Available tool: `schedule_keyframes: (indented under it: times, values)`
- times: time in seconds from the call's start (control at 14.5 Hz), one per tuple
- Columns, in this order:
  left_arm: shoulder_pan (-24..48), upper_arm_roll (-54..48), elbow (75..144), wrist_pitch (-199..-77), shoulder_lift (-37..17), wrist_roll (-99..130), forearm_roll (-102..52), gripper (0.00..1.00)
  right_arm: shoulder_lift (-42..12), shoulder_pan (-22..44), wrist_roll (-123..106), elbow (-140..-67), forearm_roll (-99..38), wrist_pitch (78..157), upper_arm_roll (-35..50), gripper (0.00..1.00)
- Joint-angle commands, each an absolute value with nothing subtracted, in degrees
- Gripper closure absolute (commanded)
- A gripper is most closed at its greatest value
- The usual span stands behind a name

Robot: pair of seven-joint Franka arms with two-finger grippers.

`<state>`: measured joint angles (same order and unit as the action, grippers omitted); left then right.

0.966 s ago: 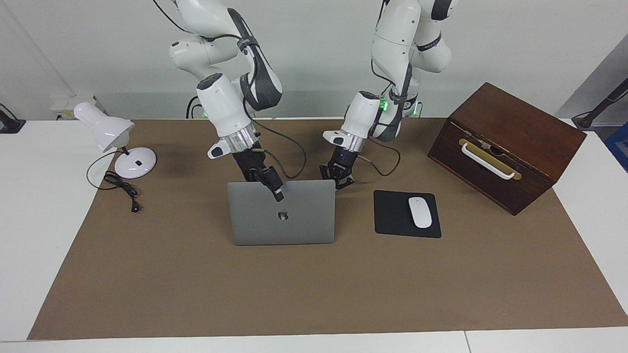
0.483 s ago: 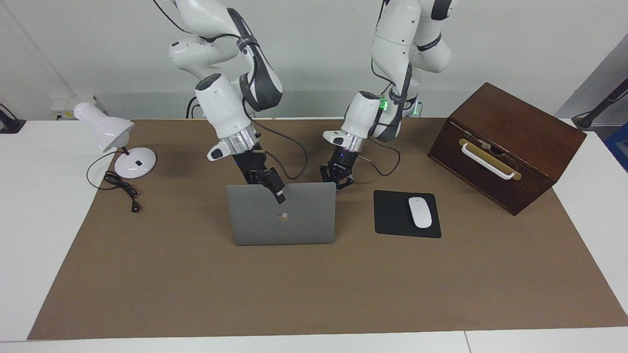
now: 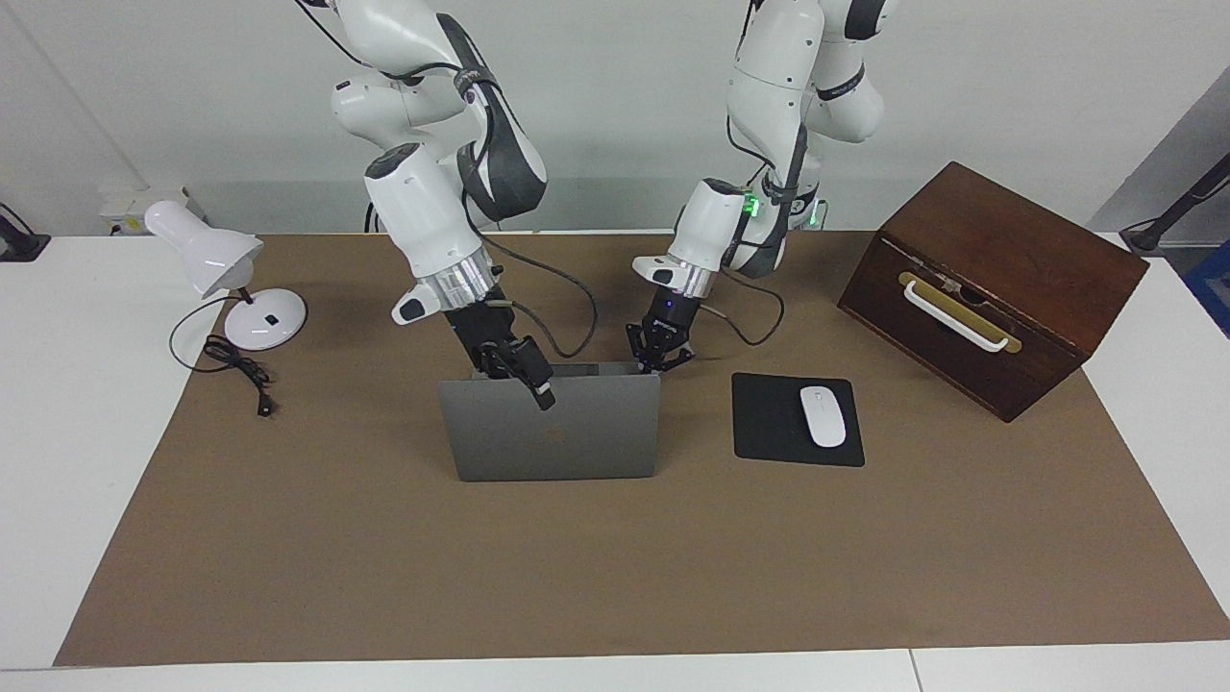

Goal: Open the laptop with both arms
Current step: 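Push the lid farther from the robot with the right gripper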

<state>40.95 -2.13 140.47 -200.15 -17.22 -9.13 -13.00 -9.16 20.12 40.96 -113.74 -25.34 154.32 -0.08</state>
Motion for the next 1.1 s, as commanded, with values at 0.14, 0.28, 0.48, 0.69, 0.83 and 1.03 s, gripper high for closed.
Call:
schedule_keyframes:
  times: [0.14, 0.28, 0.48, 0.69, 0.83, 1.03]
  values:
    - [42.1, -1.5, 139.7, -200.7, -20.3, -9.3, -12.4, 1.0, -12.1, 17.6, 39.5, -106.8, -21.2, 150.1, 0.2, 0.0]
    - [42.1, -1.5, 139.6, -200.7, -20.3, -9.3, -12.4, 1.0, -12.7, 17.2, 38.9, -105.6, -21.2, 149.9, 0.2, 0.0]
    - [42.1, -1.5, 139.6, -200.7, -20.8, -9.3, -12.4, 1.0, -12.9, 17.0, 37.9, -105.0, -21.1, 149.9, 0.2, 0.0]
    - [42.1, -1.5, 139.5, -200.7, -20.8, -9.3, -12.4, 1.0, -13.4, 16.4, 36.5, -104.6, -21.1, 149.9, 0.2, 0.0]
    - [42.1, -1.5, 139.4, -200.7, -20.9, -9.3, -12.4, 1.0, -13.7, 16.0, 35.9, -103.8, -20.5, 149.9, 0.2, 0.0]
    - [42.1, -1.5, 139.4, -200.7, -20.8, -9.3, -12.4, 1.0, -14.0, 15.2, 35.9, -102.8, -19.5, 148.6, 0.2, 0.0]
